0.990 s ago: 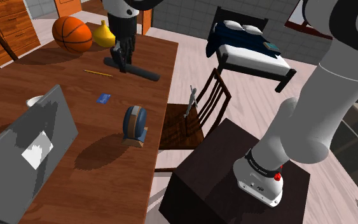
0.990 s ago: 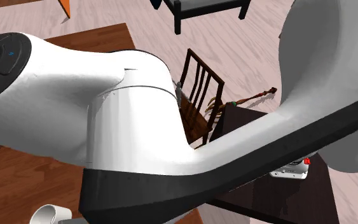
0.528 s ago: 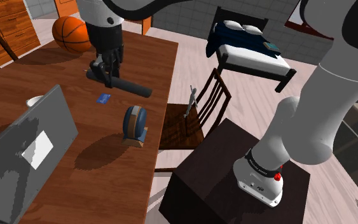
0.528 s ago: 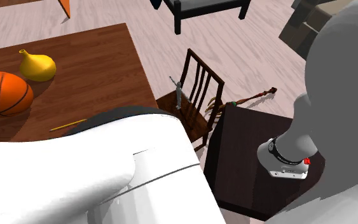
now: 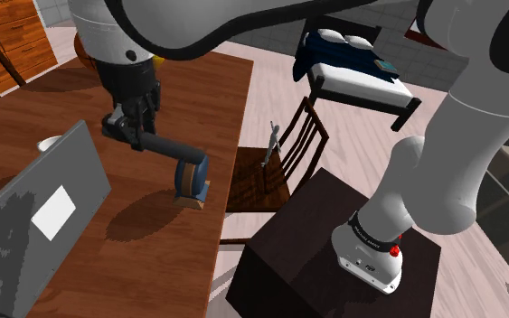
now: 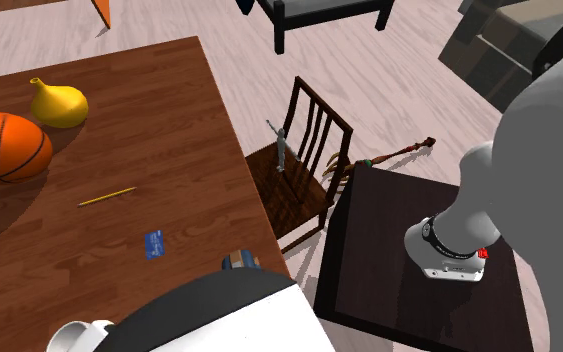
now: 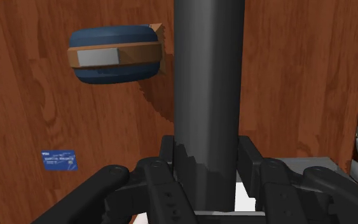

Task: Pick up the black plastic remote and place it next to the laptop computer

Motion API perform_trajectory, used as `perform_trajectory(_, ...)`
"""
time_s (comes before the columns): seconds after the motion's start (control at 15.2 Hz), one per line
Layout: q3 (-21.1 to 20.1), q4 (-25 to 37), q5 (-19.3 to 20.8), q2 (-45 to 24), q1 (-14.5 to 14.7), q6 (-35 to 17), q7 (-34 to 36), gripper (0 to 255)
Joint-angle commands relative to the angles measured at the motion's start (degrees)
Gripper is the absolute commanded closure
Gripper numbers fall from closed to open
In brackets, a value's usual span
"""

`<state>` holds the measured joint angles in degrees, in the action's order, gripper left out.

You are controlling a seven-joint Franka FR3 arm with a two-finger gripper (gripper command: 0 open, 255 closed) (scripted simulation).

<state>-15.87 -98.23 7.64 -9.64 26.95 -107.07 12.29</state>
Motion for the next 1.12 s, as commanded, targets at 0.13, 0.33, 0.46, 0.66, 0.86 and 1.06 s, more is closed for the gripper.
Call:
perform_trajectory(0.13,0.04,-2.48,0.3,-0.58,0.03,-3.04,0.49,255)
perform_trajectory(0.33,0.09,-4.16,0.55,-1.08,0.03,-5.19,0.78,255)
perform_trajectory(0.46,0.14,-5.21,0.74,-1.47,0.04,-6.6,0.99,255)
perform_trajectory(0.66,0.21,-6.69,1.07,-2.14,0.06,-8.7,1.33,255)
perform_trajectory(0.86,0.3,-8.04,1.44,-2.91,0.1,-10.76,1.7,255)
perform_trajectory(1.06,0.41,-9.27,1.86,-3.78,0.15,-12.8,2.09,255)
